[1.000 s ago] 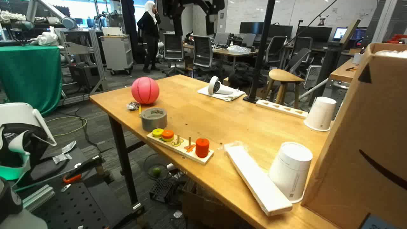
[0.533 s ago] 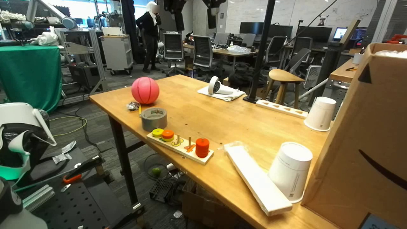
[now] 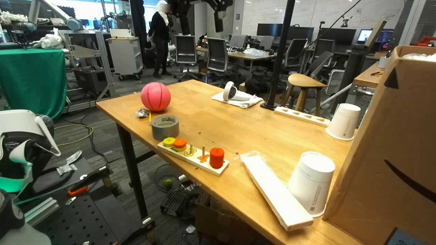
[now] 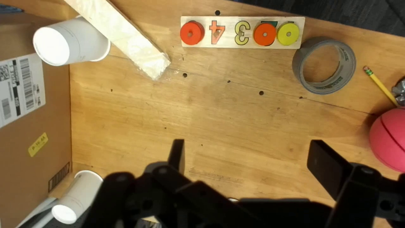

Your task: Push the ball towards the box

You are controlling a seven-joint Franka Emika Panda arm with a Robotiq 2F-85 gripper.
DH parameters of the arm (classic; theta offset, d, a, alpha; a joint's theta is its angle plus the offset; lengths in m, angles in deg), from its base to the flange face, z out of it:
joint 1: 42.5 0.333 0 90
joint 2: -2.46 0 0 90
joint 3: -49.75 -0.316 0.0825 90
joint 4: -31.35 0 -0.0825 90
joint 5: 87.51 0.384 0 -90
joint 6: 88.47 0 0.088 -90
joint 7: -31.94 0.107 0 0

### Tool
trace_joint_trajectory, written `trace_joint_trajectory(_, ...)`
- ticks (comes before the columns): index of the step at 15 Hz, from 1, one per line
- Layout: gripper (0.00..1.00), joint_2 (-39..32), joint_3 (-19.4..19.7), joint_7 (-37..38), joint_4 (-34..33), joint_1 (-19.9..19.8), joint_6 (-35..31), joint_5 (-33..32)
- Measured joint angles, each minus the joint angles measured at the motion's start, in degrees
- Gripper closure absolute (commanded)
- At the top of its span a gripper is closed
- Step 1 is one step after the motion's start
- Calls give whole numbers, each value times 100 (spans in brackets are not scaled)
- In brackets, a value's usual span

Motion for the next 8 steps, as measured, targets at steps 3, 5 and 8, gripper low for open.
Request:
trace_joint_trajectory(3, 0, 58, -335, -71, 102, 291, -230, -141)
trace_joint_trajectory(5, 0, 81, -570, -105, 196, 523, -404, -244)
trace_joint_trajectory(8, 0, 34, -858, -255, 329, 885, -764, -298)
